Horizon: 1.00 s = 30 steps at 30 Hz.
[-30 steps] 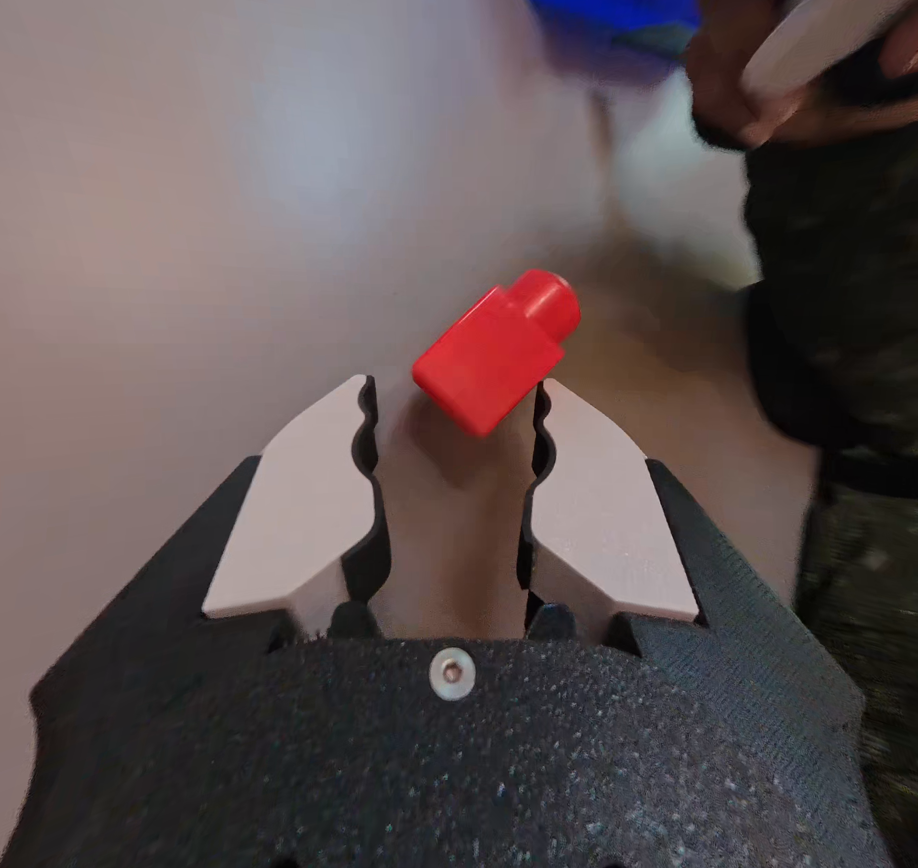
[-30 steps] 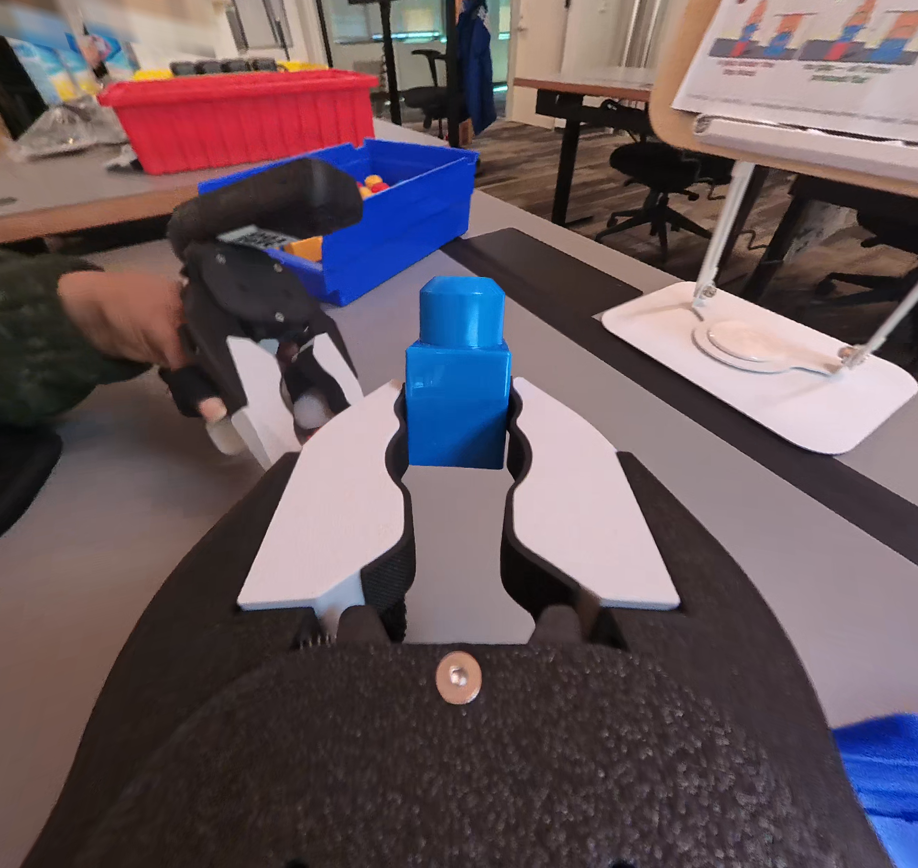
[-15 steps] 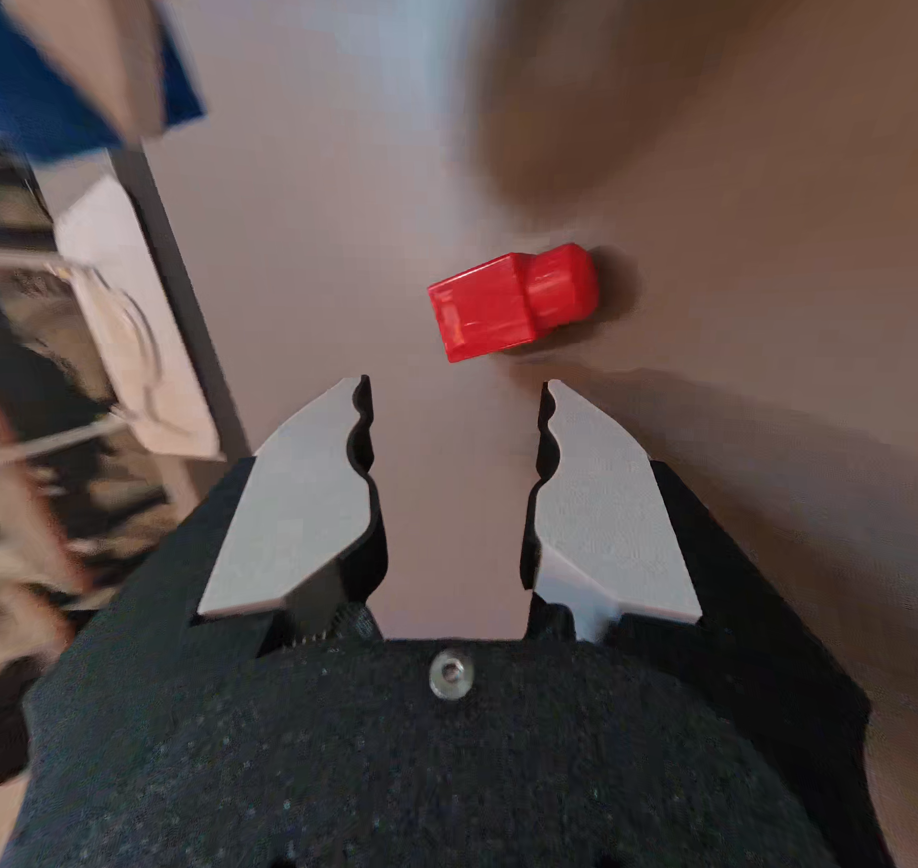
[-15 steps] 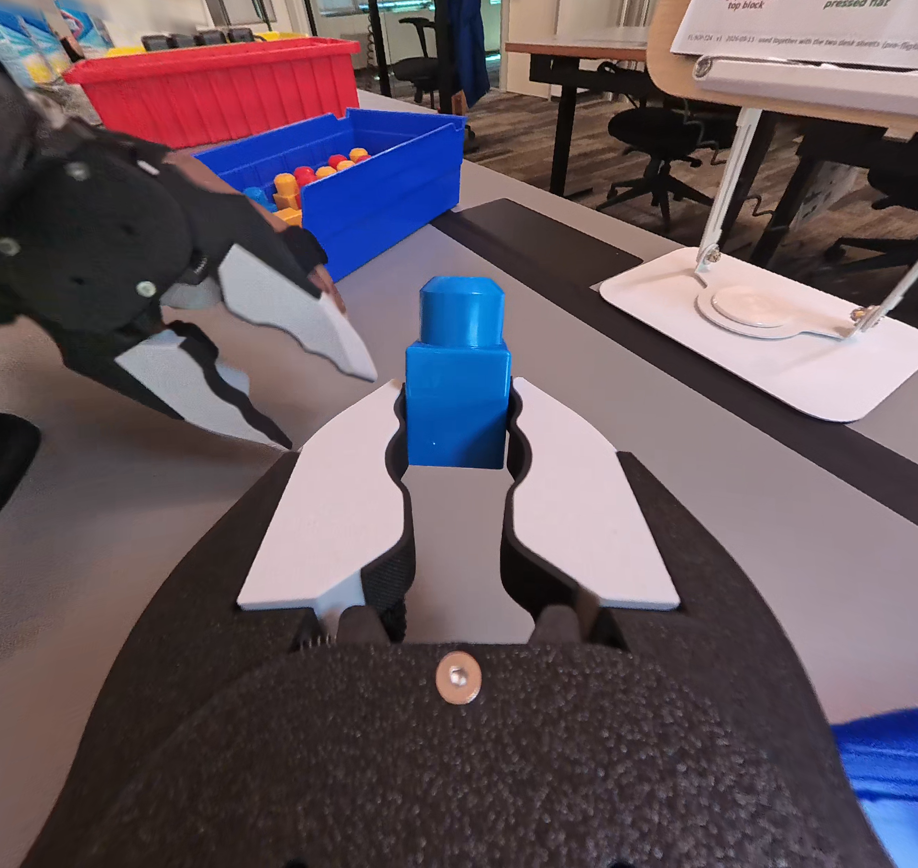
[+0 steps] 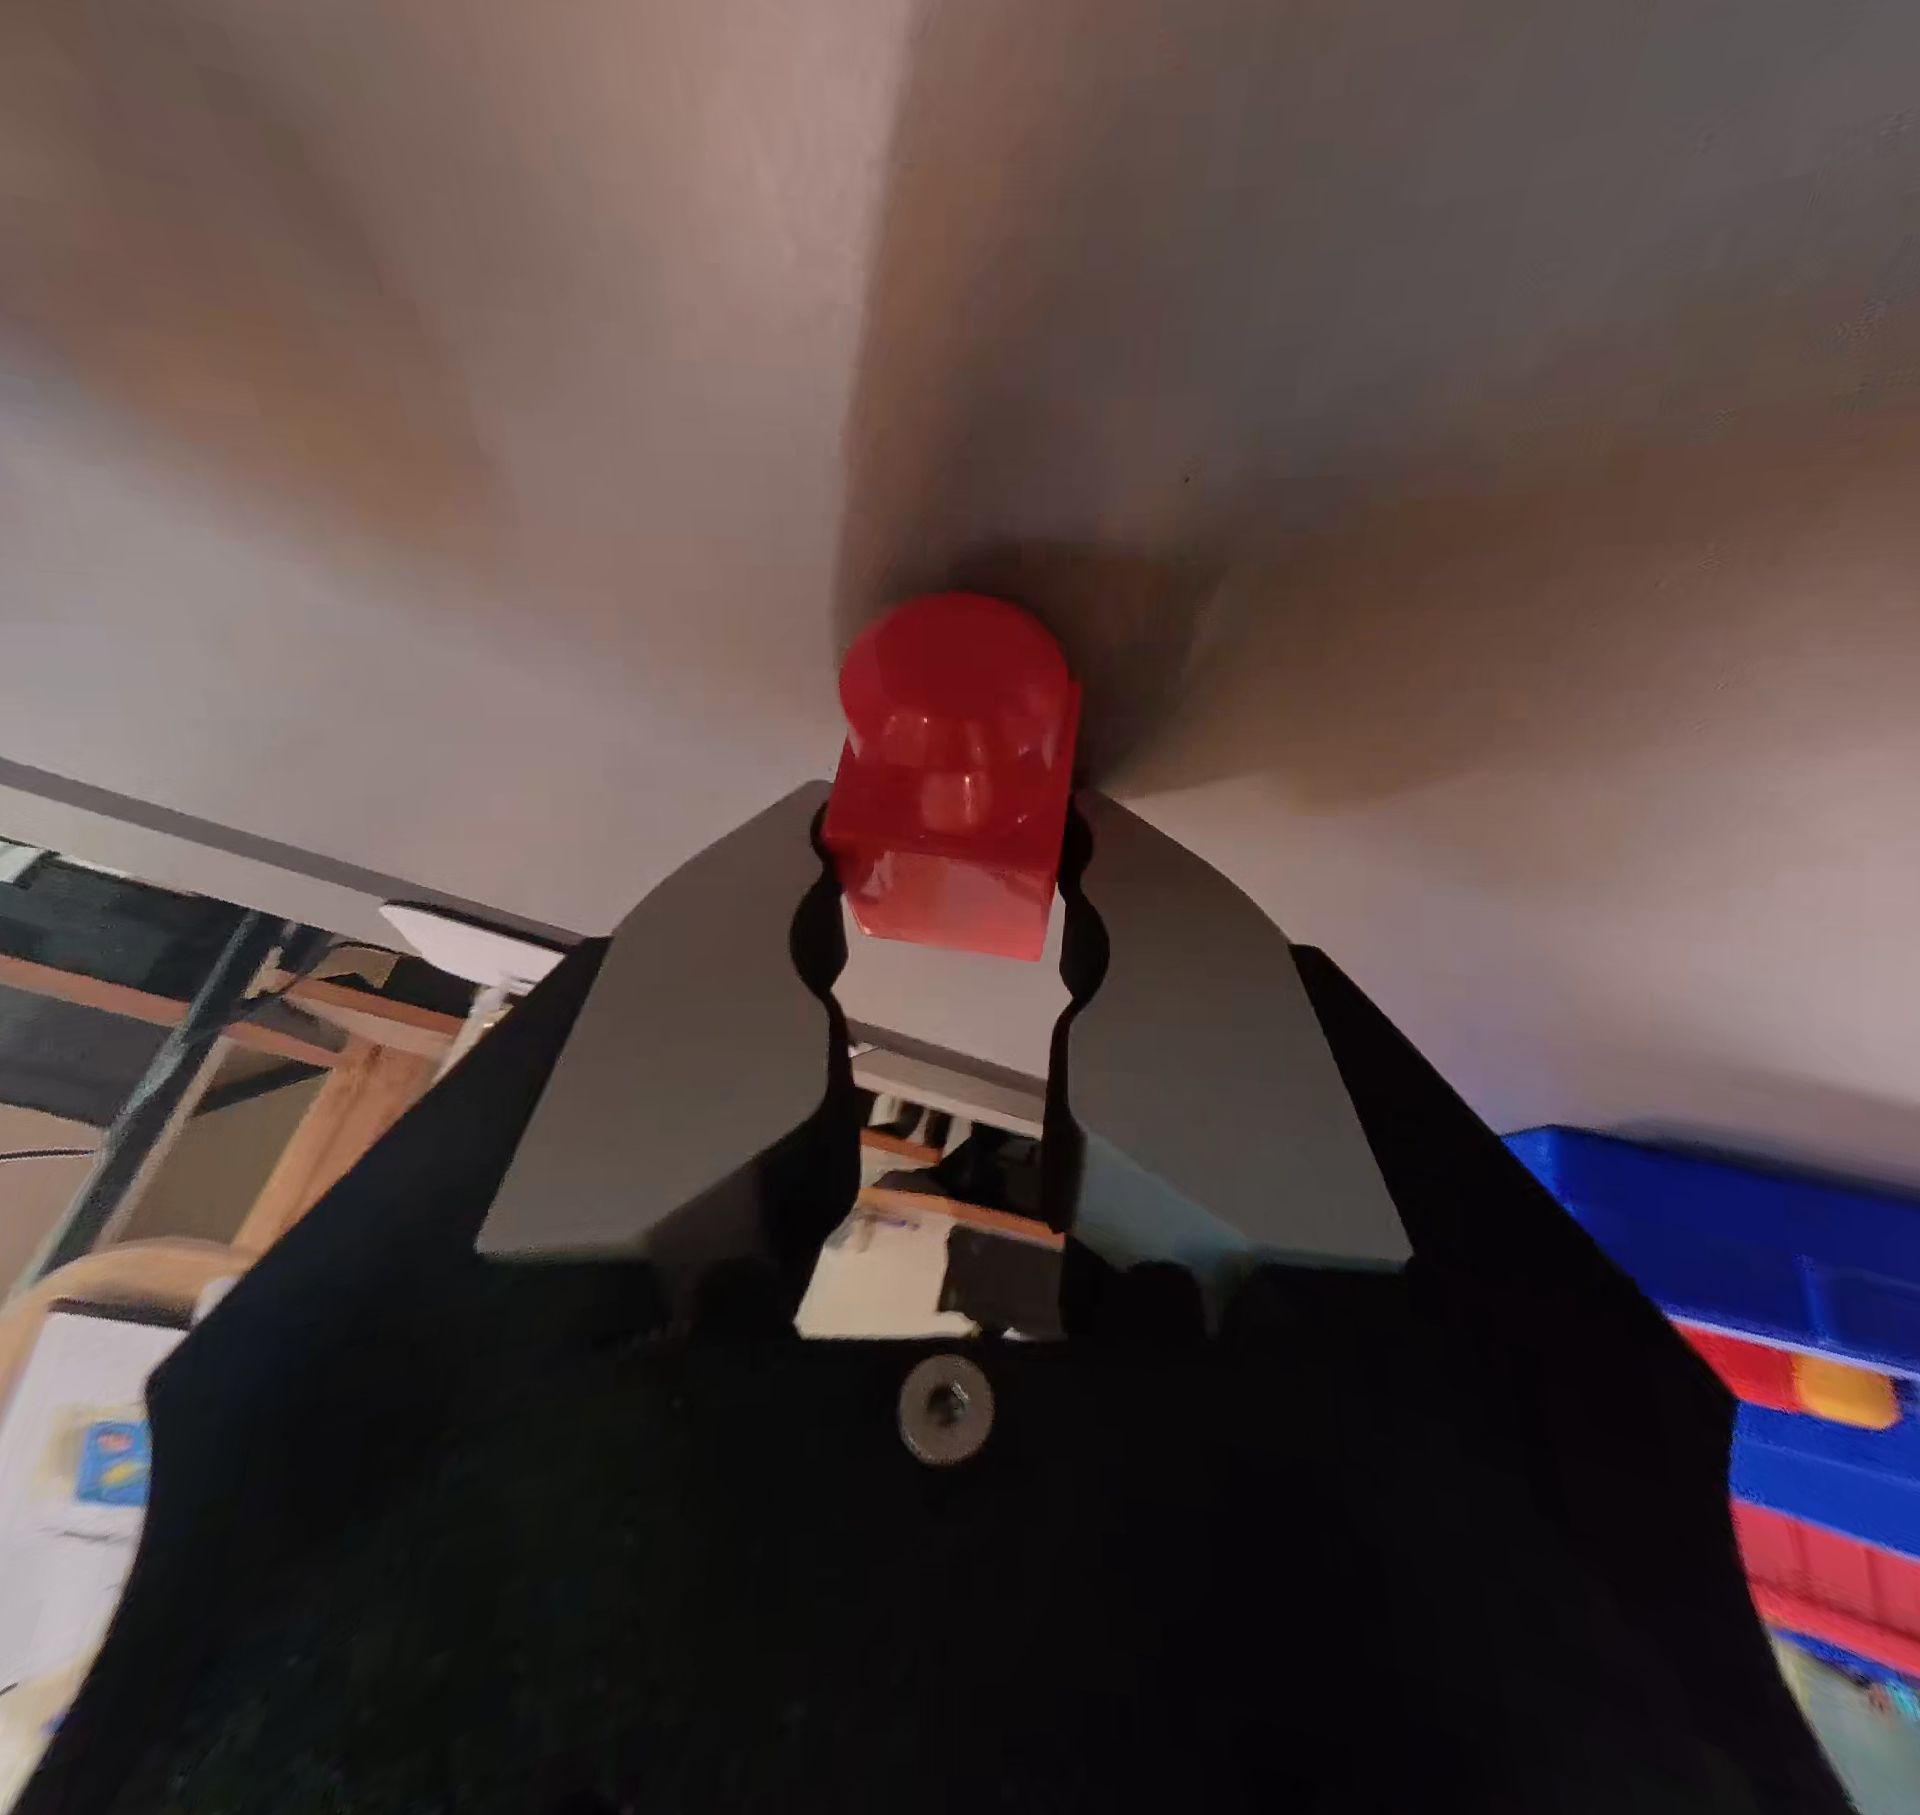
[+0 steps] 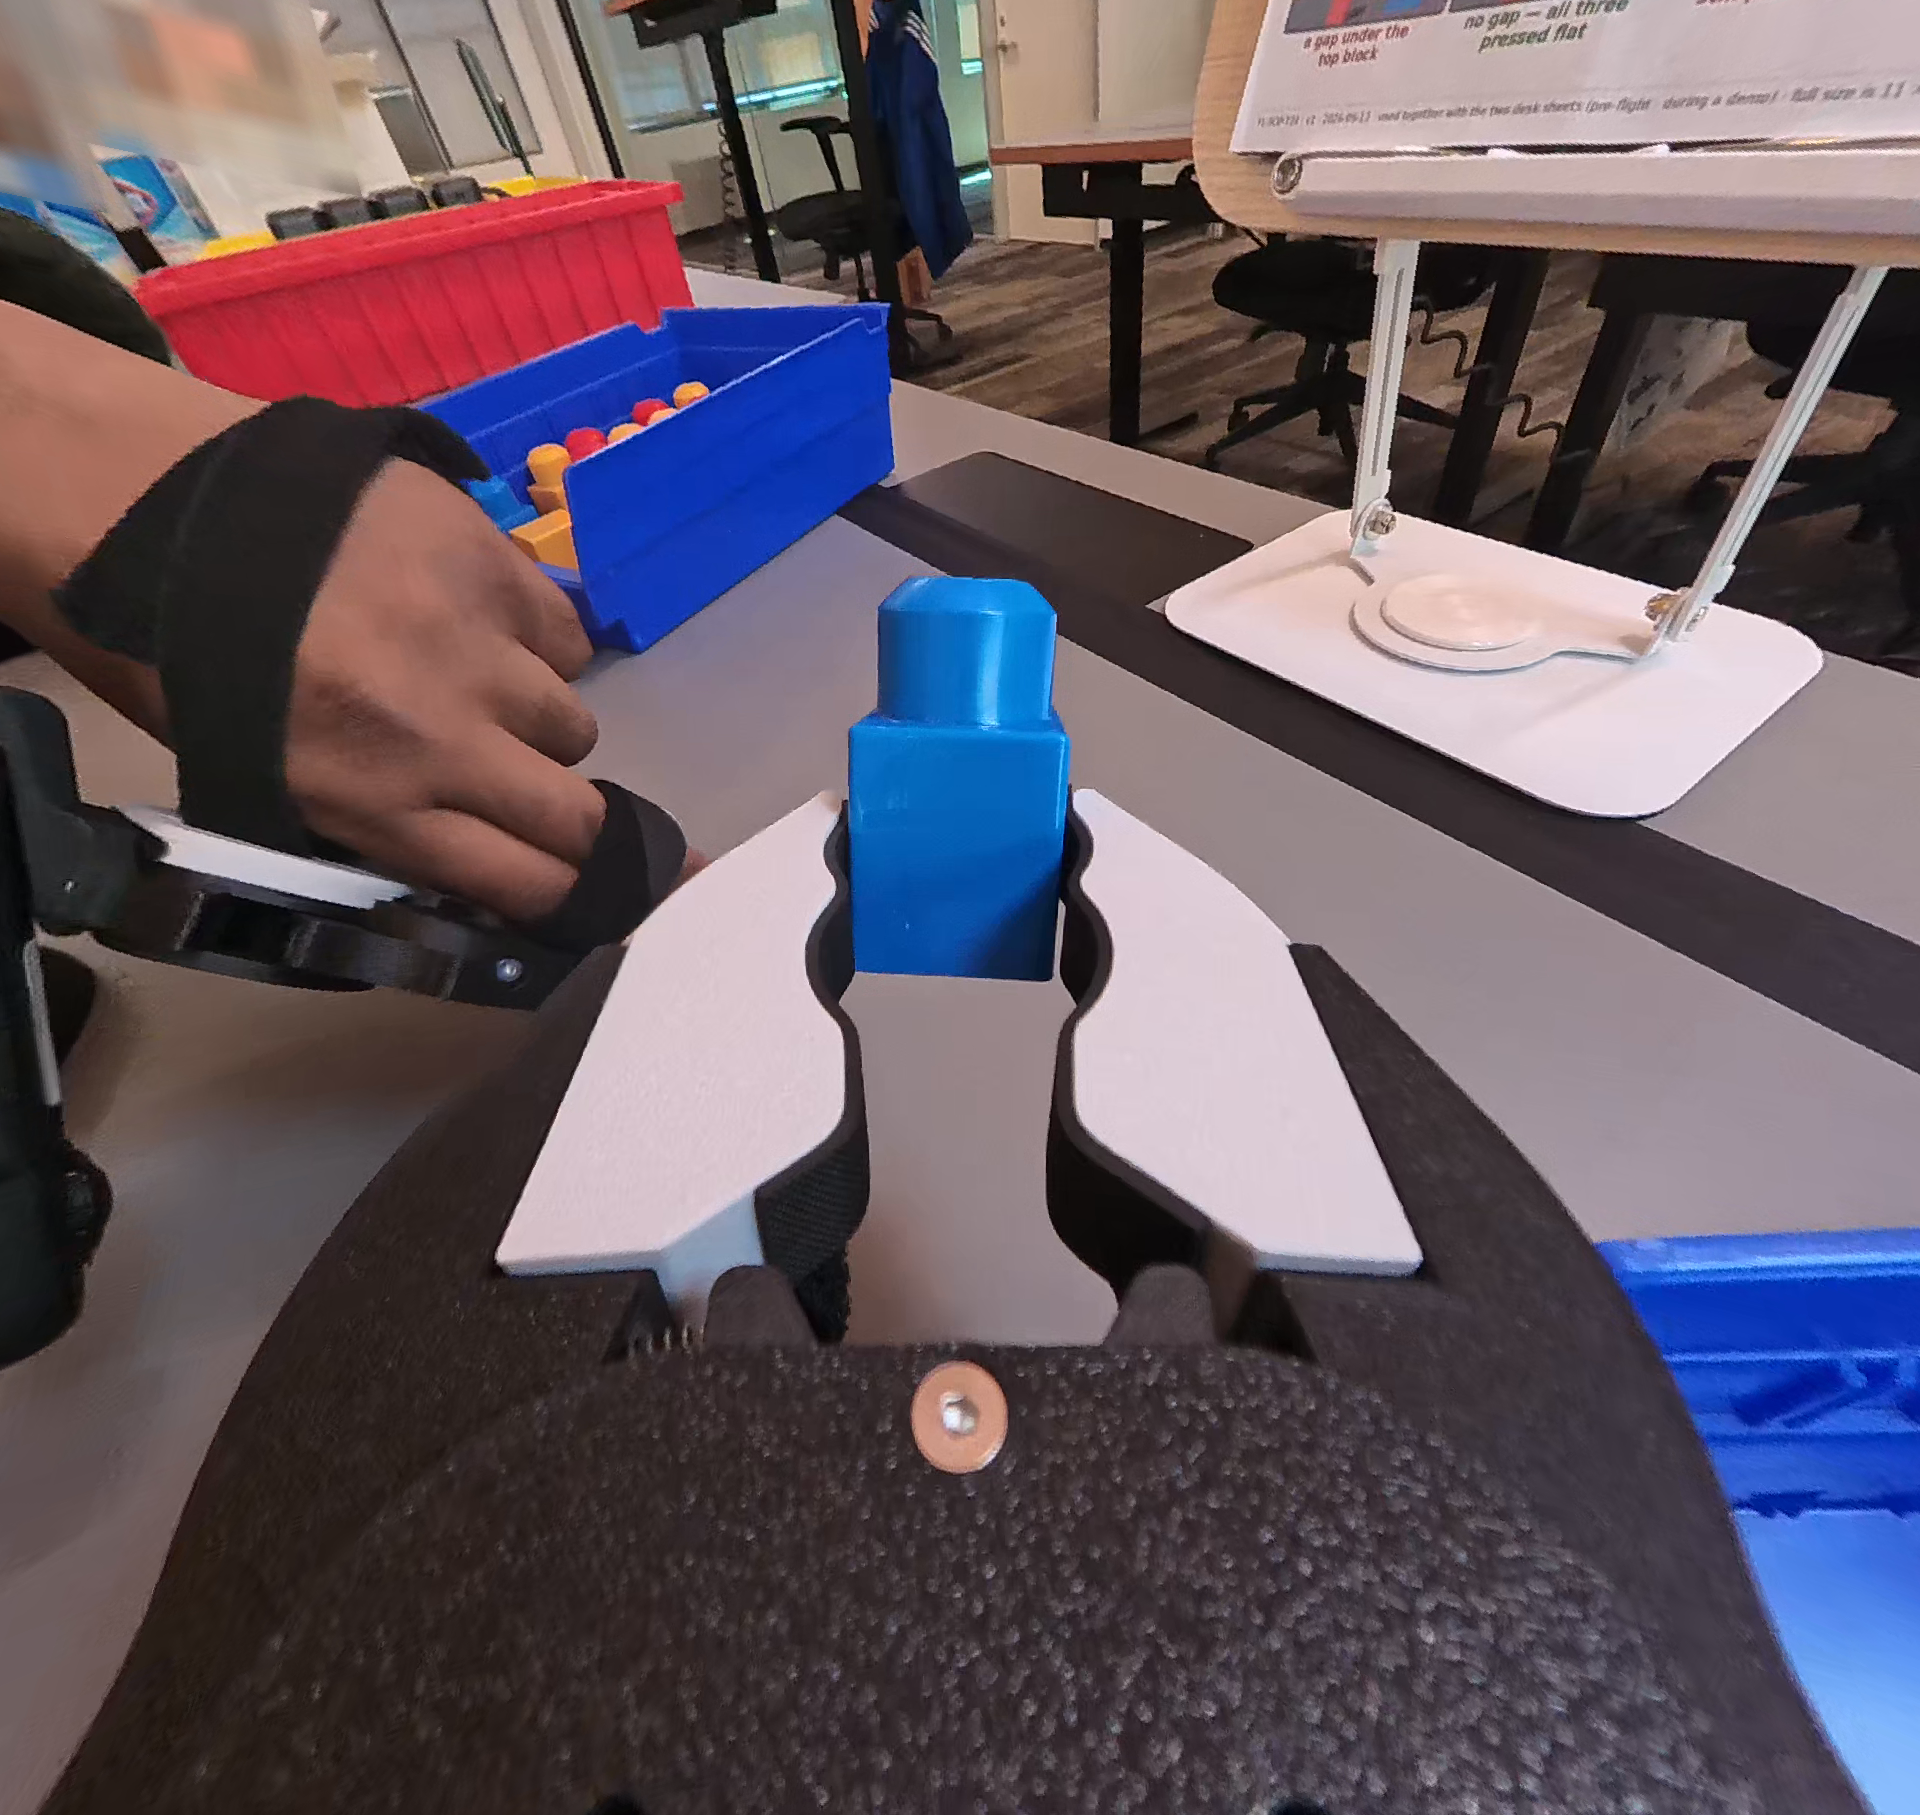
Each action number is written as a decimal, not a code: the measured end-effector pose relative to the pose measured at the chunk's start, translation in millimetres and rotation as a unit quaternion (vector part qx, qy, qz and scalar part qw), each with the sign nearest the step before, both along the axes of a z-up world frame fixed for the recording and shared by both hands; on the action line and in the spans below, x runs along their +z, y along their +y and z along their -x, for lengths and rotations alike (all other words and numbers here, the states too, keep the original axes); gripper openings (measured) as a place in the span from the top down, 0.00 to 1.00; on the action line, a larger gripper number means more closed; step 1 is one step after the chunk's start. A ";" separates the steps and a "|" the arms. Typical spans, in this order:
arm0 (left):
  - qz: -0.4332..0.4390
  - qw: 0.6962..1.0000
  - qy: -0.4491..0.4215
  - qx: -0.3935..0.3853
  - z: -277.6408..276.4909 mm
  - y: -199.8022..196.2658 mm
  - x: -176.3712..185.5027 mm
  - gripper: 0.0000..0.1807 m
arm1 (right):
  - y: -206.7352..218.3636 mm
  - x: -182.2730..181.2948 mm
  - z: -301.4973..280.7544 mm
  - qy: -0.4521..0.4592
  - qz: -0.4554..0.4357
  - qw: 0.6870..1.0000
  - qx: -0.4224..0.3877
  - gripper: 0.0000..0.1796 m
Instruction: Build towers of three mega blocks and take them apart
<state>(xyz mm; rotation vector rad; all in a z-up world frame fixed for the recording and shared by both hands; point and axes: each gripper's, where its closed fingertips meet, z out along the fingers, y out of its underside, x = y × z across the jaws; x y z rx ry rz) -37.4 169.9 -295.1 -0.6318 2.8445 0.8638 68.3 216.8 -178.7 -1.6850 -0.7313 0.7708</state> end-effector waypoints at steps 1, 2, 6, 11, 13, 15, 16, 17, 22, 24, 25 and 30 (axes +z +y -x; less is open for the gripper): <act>0.020 0.999 -0.017 0.025 -0.2 -4.1 0.1 0.79 | -0.7 -0.4 -0.2 -0.001 0.000 1.000 0.001 0.79; 0.054 0.995 -0.054 0.064 -3.9 -11.3 1.7 0.79 | -1.5 -0.4 -0.4 -0.003 0.000 1.000 0.003 0.79; 0.248 0.889 -0.317 0.219 -44.5 -35.0 53.8 0.79 | -2.3 2.7 -2.0 0.000 -0.003 1.000 0.005 0.79; 0.468 0.524 -0.649 0.292 -50.8 -15.0 191.4 0.79 | -8.0 12.5 3.8 0.020 -0.019 0.999 0.021 0.79; 0.525 0.397 -0.696 0.286 -35.6 -10.2 219.6 0.79 | -19.8 15.5 16.2 0.030 -0.021 0.998 0.056 0.79; 0.566 0.318 -0.709 0.274 -26.3 -11.9 228.7 0.79 | -37.7 18.4 35.1 0.038 -0.021 0.993 0.106 0.79; 0.576 0.305 -0.709 0.270 -24.8 -13.8 226.1 0.79 | -48.2 20.1 45.4 0.039 -0.022 0.990 0.133 0.79; 0.574 0.304 -0.710 0.271 -24.8 -13.7 220.0 0.79 | -58.9 21.1 55.6 0.038 -0.022 0.986 0.160 0.79; 0.593 0.365 -0.664 0.273 -33.0 -29.5 193.7 0.79 | -89.0 18.3 88.1 0.020 -0.008 0.973 0.231 0.79; 0.589 0.399 -0.645 0.279 -36.7 -36.2 183.5 0.79 | -91.0 16.9 91.2 0.016 -0.005 0.972 0.234 0.79; 0.589 0.403 -0.643 0.278 -36.5 -37.6 182.1 0.79 | -91.8 15.4 91.2 0.013 -0.001 0.971 0.237 0.79; 0.589 0.418 -0.622 0.302 -34.9 -37.7 163.4 0.80 | -90.0 22.5 85.8 0.049 0.014 0.969 0.241 0.80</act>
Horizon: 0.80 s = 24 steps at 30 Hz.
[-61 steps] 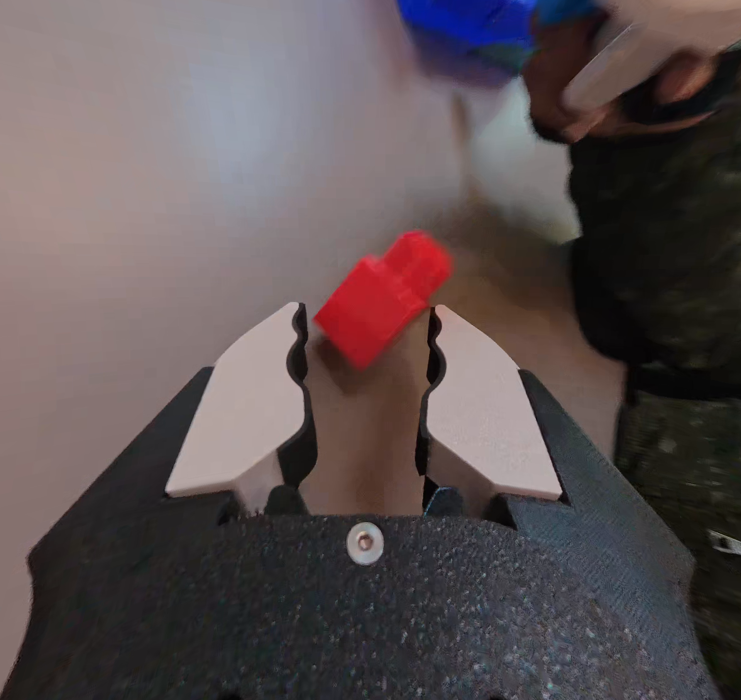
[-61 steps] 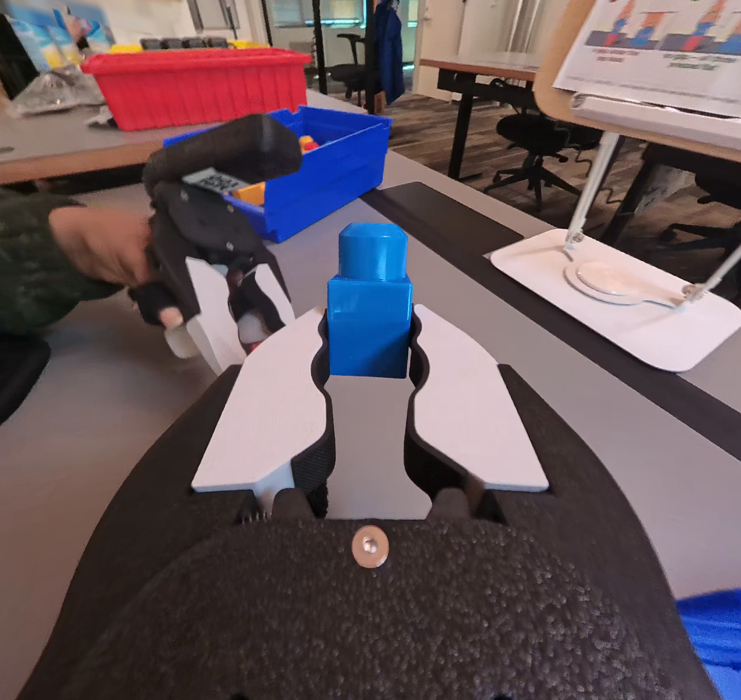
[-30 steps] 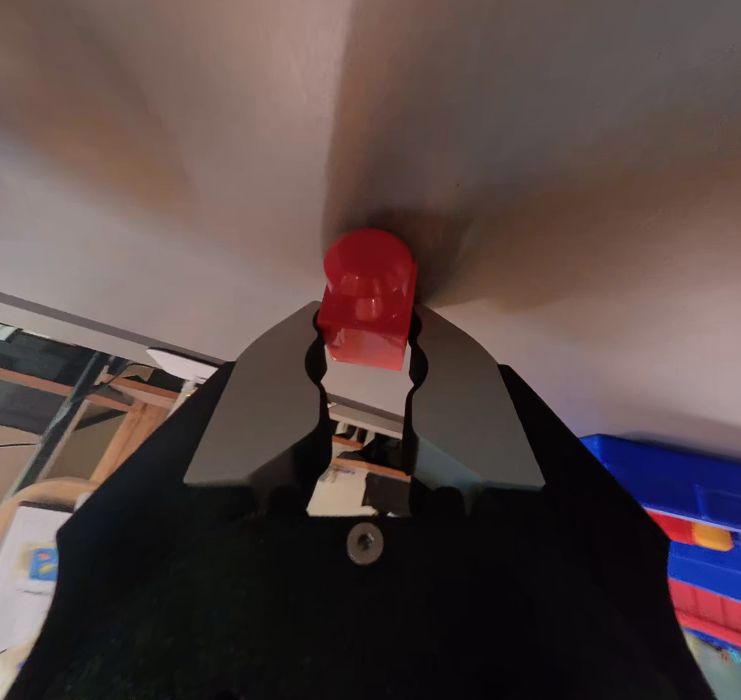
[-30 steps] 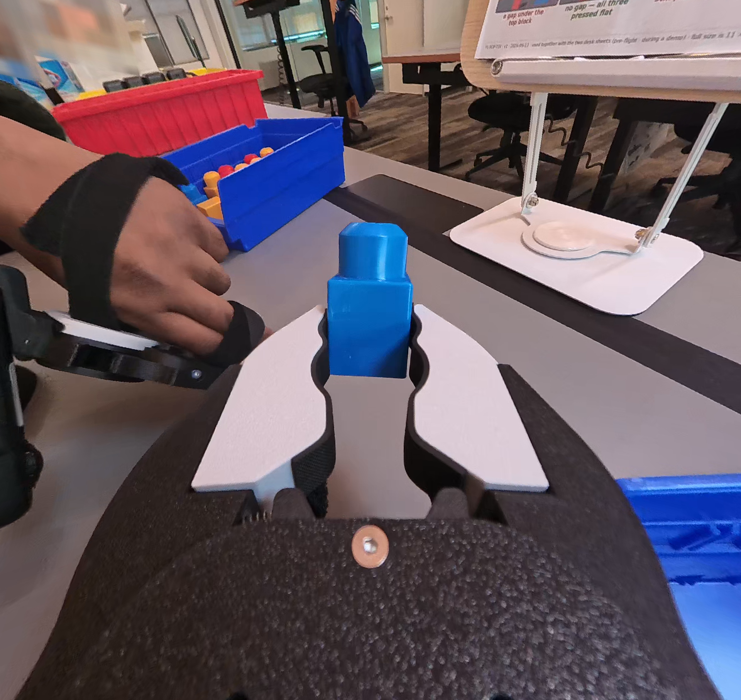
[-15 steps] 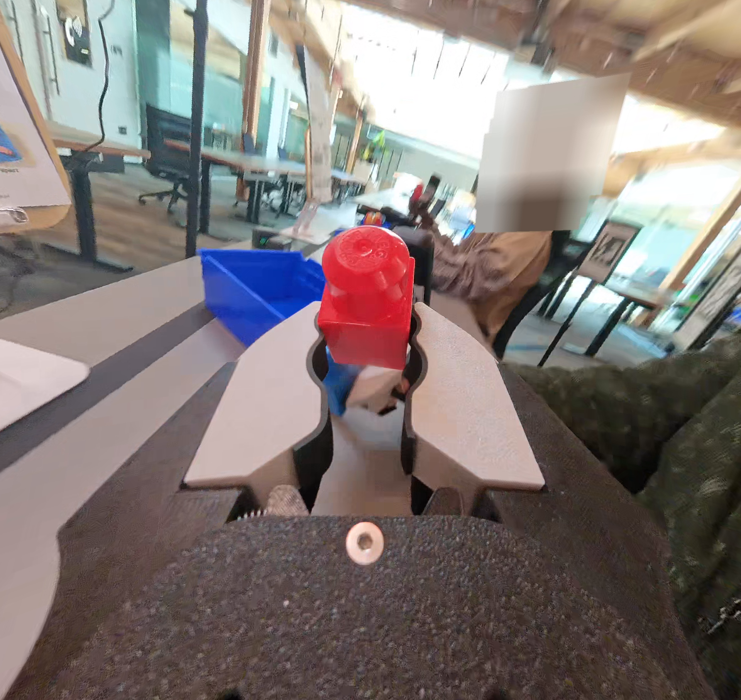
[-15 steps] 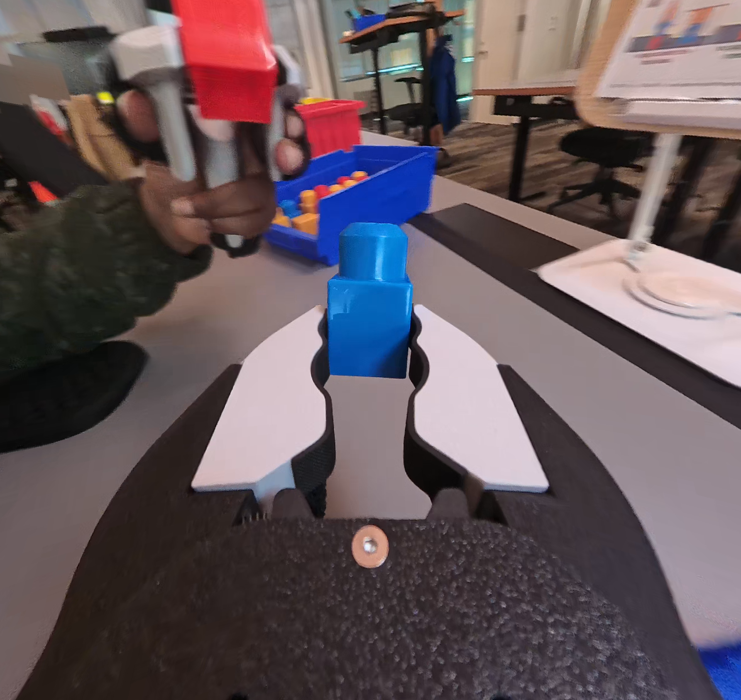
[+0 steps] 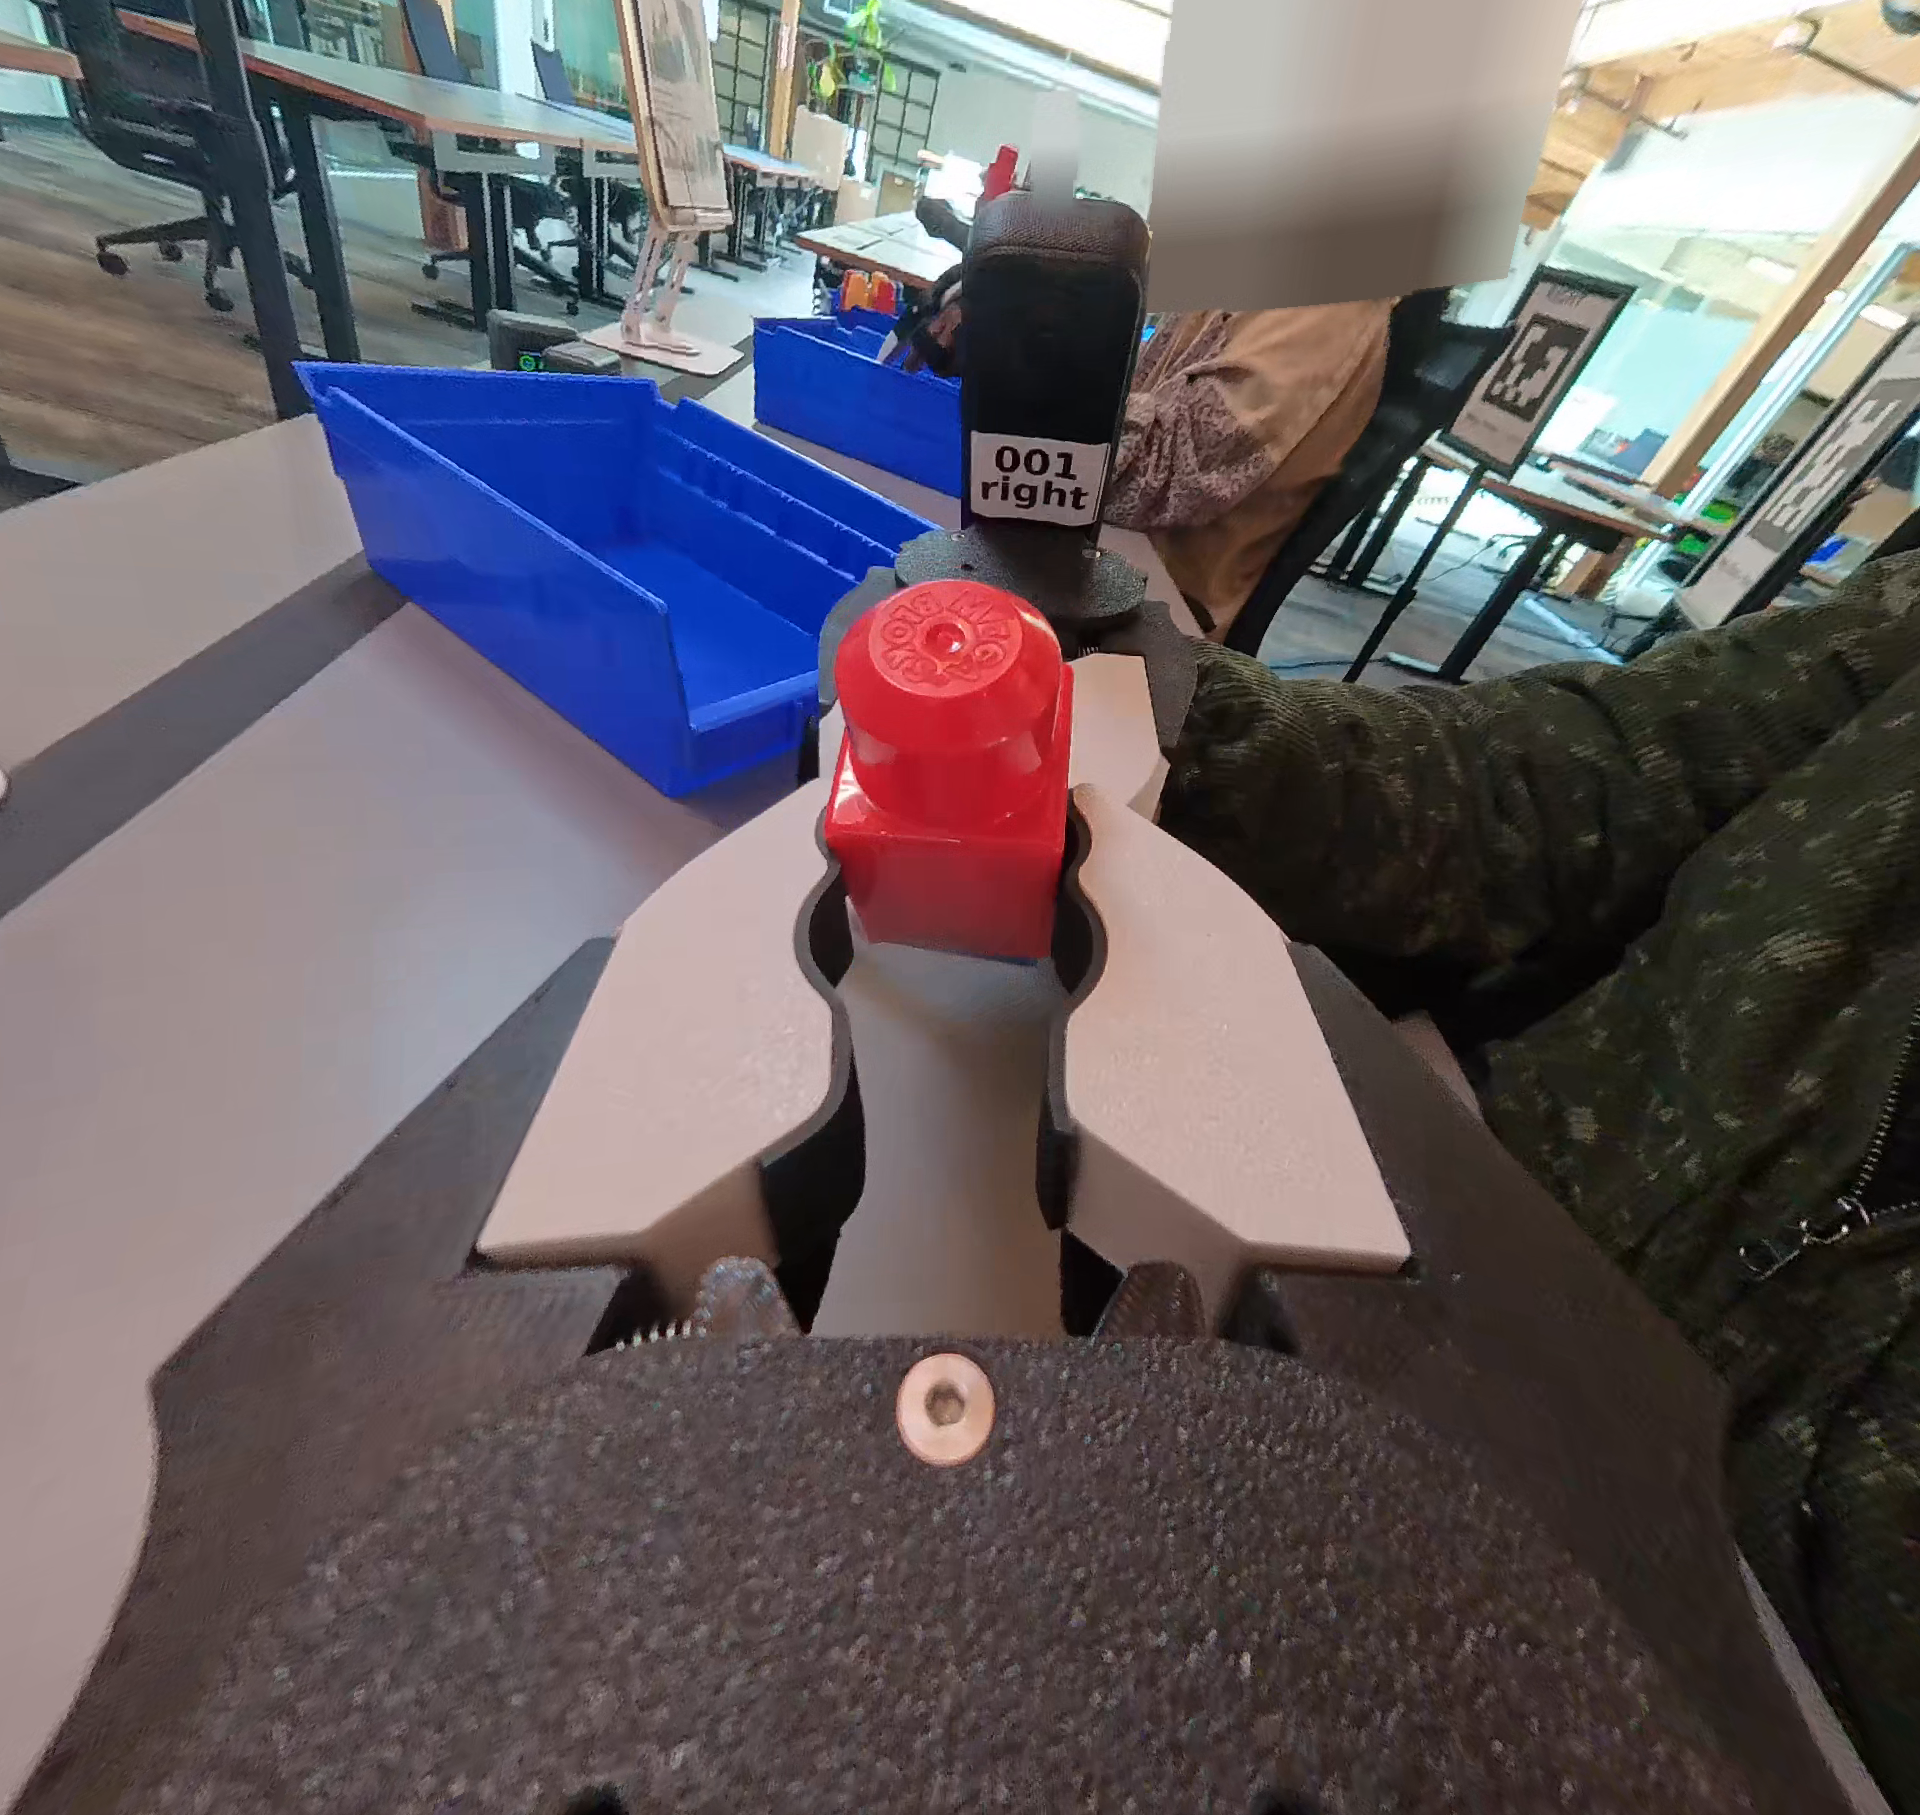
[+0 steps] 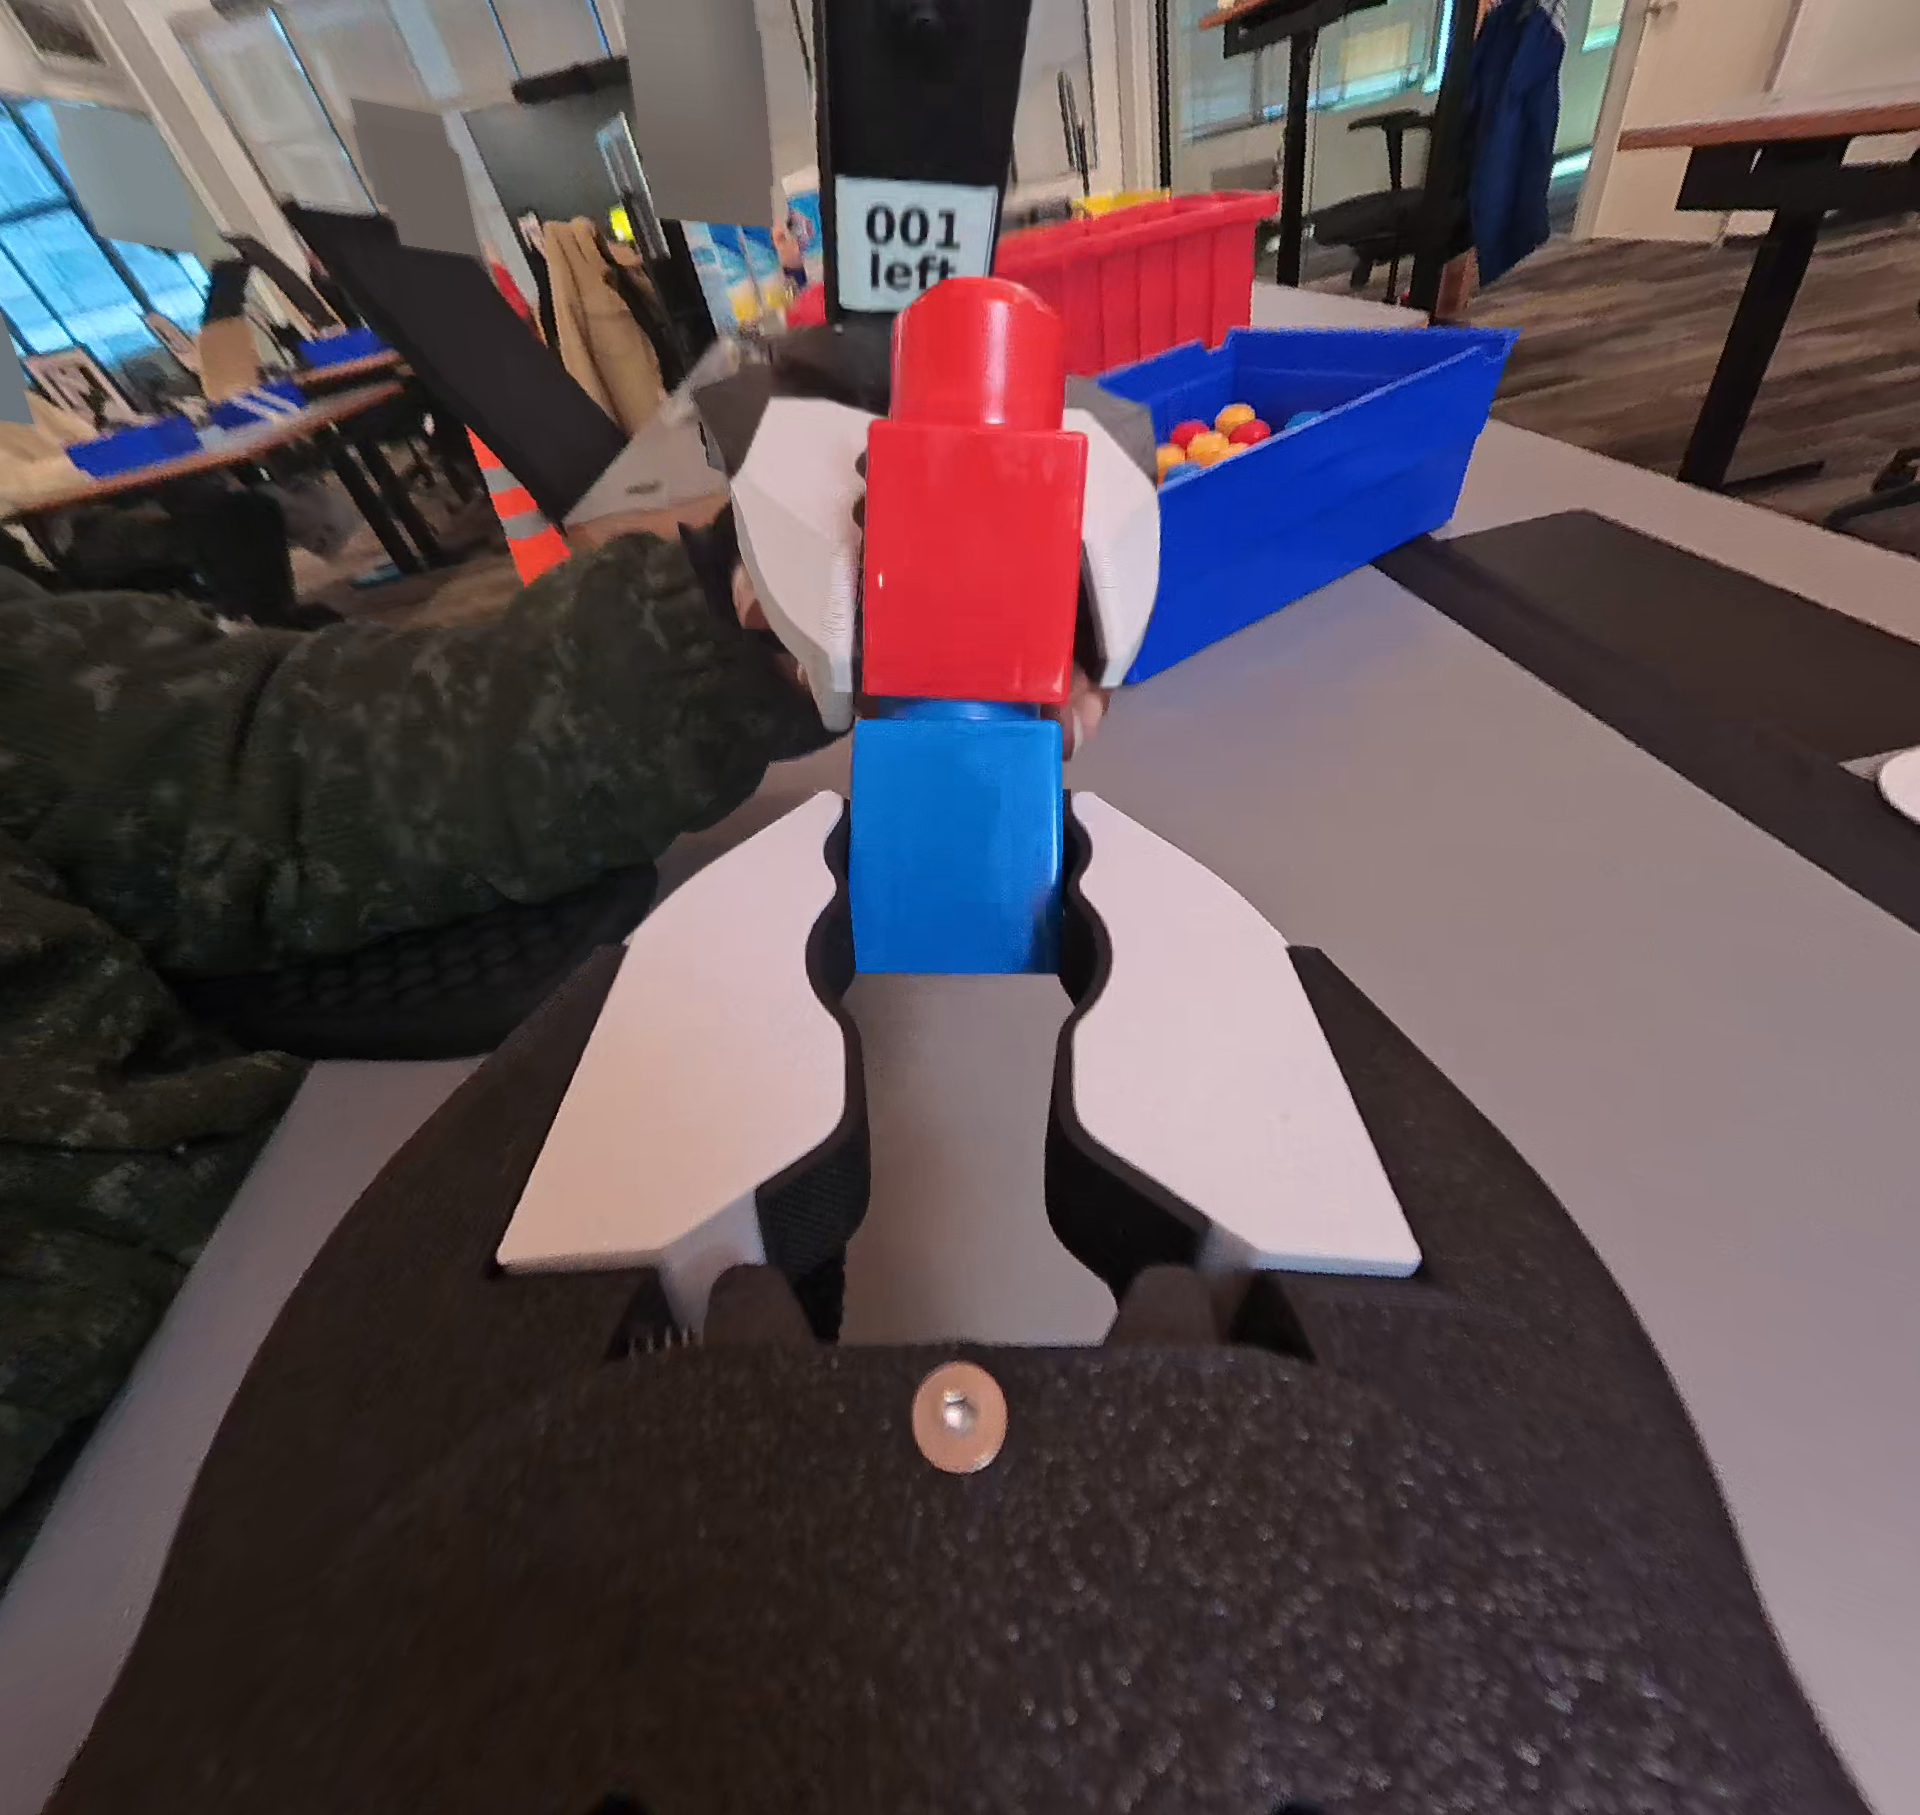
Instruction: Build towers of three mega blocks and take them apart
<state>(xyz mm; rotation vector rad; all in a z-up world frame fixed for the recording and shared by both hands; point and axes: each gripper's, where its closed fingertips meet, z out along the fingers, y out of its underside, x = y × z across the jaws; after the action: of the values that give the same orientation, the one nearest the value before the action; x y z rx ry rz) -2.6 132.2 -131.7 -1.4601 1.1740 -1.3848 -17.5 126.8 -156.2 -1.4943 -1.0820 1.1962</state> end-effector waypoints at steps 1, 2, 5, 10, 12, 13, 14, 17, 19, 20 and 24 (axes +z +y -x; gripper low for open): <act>0.005 1.000 -0.008 -0.008 -1.3 -2.2 -0.7 0.80 | -1.0 -2.8 0.1 -0.013 -0.007 1.000 0.002 0.80; 0.008 1.000 -0.020 -0.012 -1.7 -3.0 1.0 0.80 | -2.1 -3.4 0.4 -0.018 -0.015 1.000 0.002 0.80; 0.028 0.998 -0.058 -0.024 -2.3 -4.9 11.7 0.79 | -3.5 8.3 0.0 0.017 -0.011 1.000 0.004 0.80; 0.036 0.996 -0.079 -0.019 -4.6 -6.7 14.8 0.79 | -3.2 14.6 -1.5 0.044 -0.016 0.999 -0.002 0.80; 0.010 0.998 -0.069 -0.009 -7.5 -7.3 12.3 0.79 | -3.2 17.9 -0.2 0.055 -0.013 0.998 -0.006 0.80; -0.004 0.998 -0.066 -0.003 -8.7 -7.4 12.8 0.79 | -3.0 17.5 0.7 0.056 -0.008 0.998 -0.006 0.80; -0.007 0.998 -0.064 -0.003 -9.7 -8.1 13.8 0.79 | -3.6 18.4 0.7 0.064 -0.005 0.998 -0.004 0.80; -0.018 0.998 -0.061 -0.007 -9.2 -10.6 14.6 0.79 | -5.6 20.7 0.5 0.067 -0.008 0.998 -0.003 0.80; -0.031 0.998 -0.053 -0.006 -8.5 -11.7 13.8 0.79 | -5.7 20.9 2.3 0.067 -0.009 0.998 -0.006 0.80; -0.038 0.998 -0.043 -0.006 -8.9 -12.6 11.8 0.79 | -6.4 20.5 3.3 0.067 -0.008 0.998 -0.004 0.80; -0.039 0.999 -0.005 0.000 -11.5 -11.9 -1.3 0.79 | -5.6 8.9 5.8 0.038 -0.012 0.999 -0.004 0.80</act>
<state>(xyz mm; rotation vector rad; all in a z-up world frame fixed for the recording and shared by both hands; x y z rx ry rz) 9.0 120.3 -133.0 -1.3976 1.2095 -1.3301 -23.4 121.2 -147.3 -1.4223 -1.0336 1.2213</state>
